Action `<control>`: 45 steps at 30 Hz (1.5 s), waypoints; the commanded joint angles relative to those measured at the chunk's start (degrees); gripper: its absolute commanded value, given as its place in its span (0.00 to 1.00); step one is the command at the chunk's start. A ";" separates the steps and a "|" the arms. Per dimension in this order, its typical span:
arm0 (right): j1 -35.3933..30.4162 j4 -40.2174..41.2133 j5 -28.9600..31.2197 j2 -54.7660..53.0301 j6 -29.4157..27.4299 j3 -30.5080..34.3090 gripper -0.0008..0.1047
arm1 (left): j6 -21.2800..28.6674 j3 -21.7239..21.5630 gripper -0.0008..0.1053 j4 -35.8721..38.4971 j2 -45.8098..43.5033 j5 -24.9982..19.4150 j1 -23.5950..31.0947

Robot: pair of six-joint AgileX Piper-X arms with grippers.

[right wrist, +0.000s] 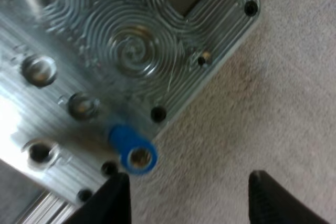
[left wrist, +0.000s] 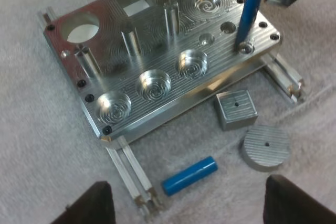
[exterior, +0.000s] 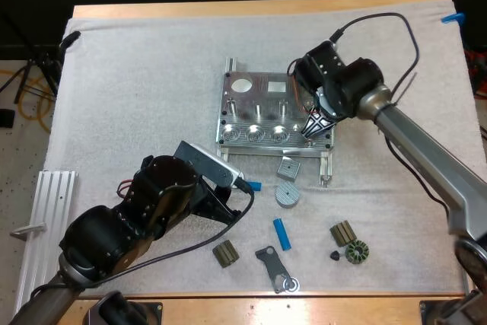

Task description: Load cells from right to left

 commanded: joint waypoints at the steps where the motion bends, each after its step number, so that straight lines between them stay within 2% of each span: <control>1: 0.48 2.34 -0.97 -2.58 0.59 -0.27 0.48 | 2.69 -0.23 0.57 -0.32 0.06 -0.04 -0.05; 8: 0.52 11.02 -5.01 -8.43 3.48 -0.27 0.48 | 11.77 -0.23 0.57 -0.32 0.06 0.10 -0.05; 13: 0.52 17.82 -14.51 -12.71 6.40 -0.27 0.48 | 20.24 -0.23 0.57 -0.32 0.06 0.31 -0.05; 19: 0.52 20.85 -25.35 -16.82 7.72 -0.27 0.48 | 29.76 -0.23 0.57 -0.32 0.06 0.29 -0.05; 23: 0.52 21.43 -30.55 -18.91 7.90 -0.27 0.48 | 34.06 -0.23 0.57 -0.32 0.06 0.71 -0.05; 28: 0.52 21.43 -38.58 -21.83 7.90 -0.27 0.48 | 38.74 -0.23 0.57 -0.32 0.06 4.10 -0.05; 32: 0.52 21.43 -40.78 -23.40 7.90 -0.27 0.48 | 42.23 -0.23 0.57 -0.32 0.06 6.93 -0.05; 34: 0.52 21.43 -40.90 -24.60 7.90 -0.27 0.48 | 44.47 -0.23 0.57 -0.32 0.06 10.55 -0.05; 37: 0.52 21.43 -42.10 -26.26 7.90 -0.27 0.48 | 46.85 -0.23 0.57 -0.32 0.06 13.12 -0.05; 45: 0.52 21.33 -43.61 -30.68 7.90 -0.27 0.48 | 56.27 0.19 0.56 -0.32 2.65 12.58 -0.05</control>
